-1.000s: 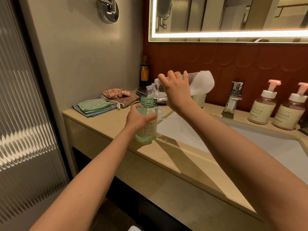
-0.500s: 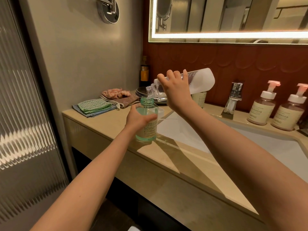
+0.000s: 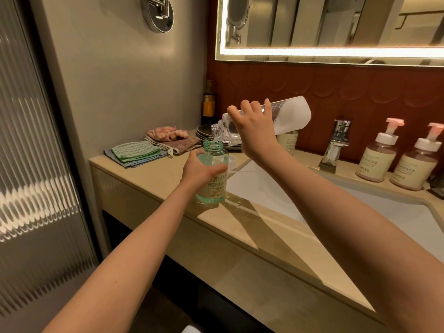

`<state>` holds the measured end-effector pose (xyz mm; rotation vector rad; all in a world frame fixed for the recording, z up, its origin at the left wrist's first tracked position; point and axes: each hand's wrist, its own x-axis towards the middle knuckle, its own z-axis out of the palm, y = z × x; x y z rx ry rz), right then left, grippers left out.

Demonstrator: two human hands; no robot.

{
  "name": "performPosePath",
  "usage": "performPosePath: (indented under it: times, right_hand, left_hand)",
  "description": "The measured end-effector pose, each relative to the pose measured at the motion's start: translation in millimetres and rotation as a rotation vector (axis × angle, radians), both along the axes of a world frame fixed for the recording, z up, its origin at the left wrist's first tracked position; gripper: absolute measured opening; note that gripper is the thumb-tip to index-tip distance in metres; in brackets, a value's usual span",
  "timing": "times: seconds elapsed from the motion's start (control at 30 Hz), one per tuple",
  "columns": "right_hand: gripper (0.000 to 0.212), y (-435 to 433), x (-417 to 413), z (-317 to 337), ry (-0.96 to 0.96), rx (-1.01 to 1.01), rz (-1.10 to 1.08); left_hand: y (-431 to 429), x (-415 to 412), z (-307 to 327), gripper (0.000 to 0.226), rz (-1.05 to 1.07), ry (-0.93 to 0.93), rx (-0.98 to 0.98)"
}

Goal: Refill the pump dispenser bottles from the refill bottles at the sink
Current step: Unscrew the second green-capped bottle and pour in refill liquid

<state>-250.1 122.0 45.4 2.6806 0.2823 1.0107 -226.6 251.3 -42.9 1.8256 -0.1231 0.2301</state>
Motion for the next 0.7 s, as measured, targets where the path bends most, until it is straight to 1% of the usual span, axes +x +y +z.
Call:
performPosePath:
  times: [0.23,0.7]
  right_hand:
    - [0.063,0.3,1.3,-1.1,-0.021,-0.01,-0.003]
    - [0.064,0.3,0.7,-0.3,-0.015,-0.031,-0.007]
  left_hand:
    - [-0.9,1.6,-0.7,0.076,0.01,-0.005,-0.013]
    - [-0.7,2.1,-0.7,0.076,-0.003,-0.012,-0.01]
